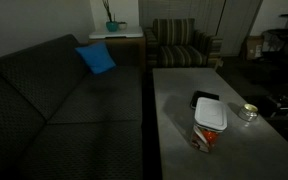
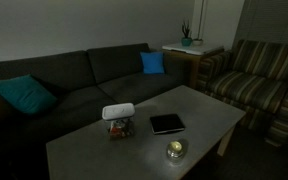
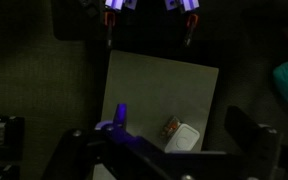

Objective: Press the button atop the lid and then put the lid on the table

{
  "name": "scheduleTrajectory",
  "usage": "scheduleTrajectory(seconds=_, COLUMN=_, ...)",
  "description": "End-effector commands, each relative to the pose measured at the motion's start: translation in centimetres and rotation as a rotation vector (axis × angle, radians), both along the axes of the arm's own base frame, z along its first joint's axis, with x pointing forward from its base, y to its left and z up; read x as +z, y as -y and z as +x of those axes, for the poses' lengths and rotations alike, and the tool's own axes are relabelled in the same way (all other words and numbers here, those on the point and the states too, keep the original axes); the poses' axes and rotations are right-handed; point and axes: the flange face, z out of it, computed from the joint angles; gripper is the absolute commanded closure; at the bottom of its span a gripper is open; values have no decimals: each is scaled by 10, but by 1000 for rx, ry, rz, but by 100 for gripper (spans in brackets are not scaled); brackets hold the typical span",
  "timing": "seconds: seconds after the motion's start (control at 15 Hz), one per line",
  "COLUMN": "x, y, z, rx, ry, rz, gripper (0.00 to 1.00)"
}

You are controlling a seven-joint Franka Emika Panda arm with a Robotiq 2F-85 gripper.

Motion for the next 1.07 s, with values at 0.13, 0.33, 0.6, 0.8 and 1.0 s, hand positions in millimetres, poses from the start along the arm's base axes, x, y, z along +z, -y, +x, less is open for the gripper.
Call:
scheduleTrajectory(seconds=0.13, x=1, y=0, z=0, rx=2, ry=-2, rz=-2, gripper=0)
scheduleTrajectory(seconds=0.33, x=-1, y=-4, z=2, rx=7, ry=2, rz=0, gripper=0)
scheduleTrajectory(seconds=0.6, x=-10, y=-17, z=8, rx=29, ry=10, rz=-7, gripper=0)
scheduleTrajectory(seconds=0.8, x=-23, y=-36, z=16, rx=86, ry=18, rz=-3, gripper=0)
scheduleTrajectory(seconds=1.0, x=-44, y=-62, z=28, rx=133, ry=18, rz=-1, gripper=0)
